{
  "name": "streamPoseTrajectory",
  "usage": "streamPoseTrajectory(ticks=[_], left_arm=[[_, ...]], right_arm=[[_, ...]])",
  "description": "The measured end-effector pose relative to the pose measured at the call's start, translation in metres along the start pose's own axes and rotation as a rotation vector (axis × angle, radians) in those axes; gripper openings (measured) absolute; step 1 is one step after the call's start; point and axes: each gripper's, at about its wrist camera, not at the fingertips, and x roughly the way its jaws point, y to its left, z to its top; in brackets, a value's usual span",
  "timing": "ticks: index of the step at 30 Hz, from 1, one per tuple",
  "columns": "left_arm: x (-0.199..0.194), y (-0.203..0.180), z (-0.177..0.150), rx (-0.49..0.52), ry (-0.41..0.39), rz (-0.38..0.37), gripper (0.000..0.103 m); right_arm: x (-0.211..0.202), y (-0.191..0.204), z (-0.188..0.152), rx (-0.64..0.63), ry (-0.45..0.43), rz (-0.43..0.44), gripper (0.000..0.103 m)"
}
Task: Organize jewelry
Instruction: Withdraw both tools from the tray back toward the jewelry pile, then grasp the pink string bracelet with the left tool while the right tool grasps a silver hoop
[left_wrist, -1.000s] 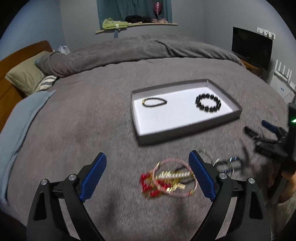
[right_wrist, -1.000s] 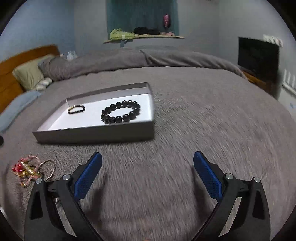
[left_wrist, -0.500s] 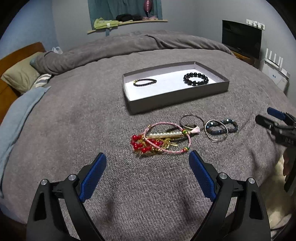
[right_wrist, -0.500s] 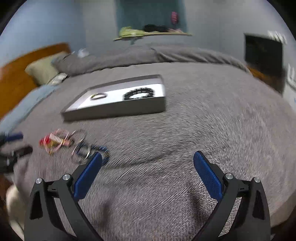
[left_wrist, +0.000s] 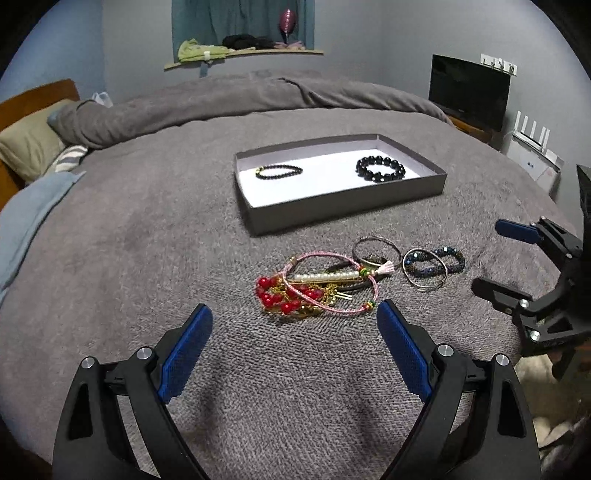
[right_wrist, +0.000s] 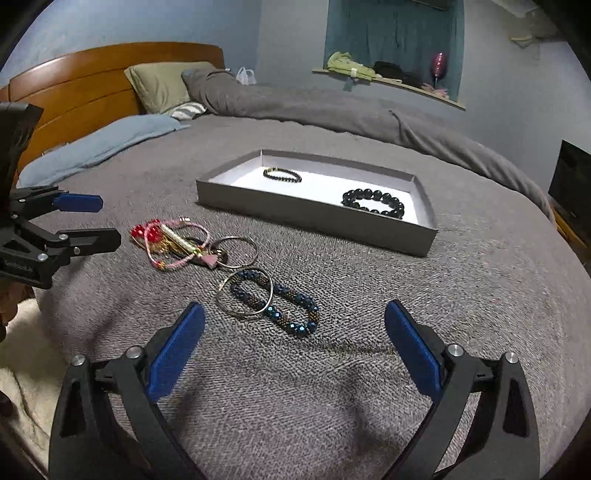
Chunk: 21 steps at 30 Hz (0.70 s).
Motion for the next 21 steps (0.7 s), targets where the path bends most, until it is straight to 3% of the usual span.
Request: streamPoseTrajectory(ticks=[5, 10, 12, 14, 15, 17, 19, 21], left_arm=[[0.006, -0.009, 0.001, 0.032, -0.015, -0.040, 0.090], [0.013, -0.004, 0.012, 0.026, -0.035, -0.023, 0.088], [0.020, 0.005, 0.017, -0.009, -0.020, -0.034, 0.081], [0.025, 0.012, 0.020, -0.032, 0.000, -0.056, 0.059], [0.027, 0.012, 0.021, -0.029, 0.006, -0.064, 0.054], [0.030, 0.009, 0.021, -0.006, 0.013, -0.055, 0.034], [0.033, 0.007, 0.020, 0.007, 0.031, -0.047, 0.024], [0.036, 0.008, 0.020, 0.000, 0.045, -0.044, 0.024]], right_arm=[[0.012, -0.015, -0.003, 0.053, 0.036, 0.029, 0.069], [0.017, -0.025, -0.007, 0.070, 0.042, 0.037, 0.068], [0.018, -0.027, -0.007, 0.079, 0.038, 0.043, 0.068], [0.019, -0.028, -0.008, 0.088, 0.036, 0.066, 0.068], [0.019, -0.026, -0.008, 0.085, 0.038, 0.085, 0.068], [0.019, -0.022, -0.008, 0.071, 0.040, 0.105, 0.067], [0.018, -0.016, -0.008, 0.052, 0.037, 0.115, 0.067], [0.017, -0.011, -0.008, 0.038, 0.032, 0.125, 0.067]])
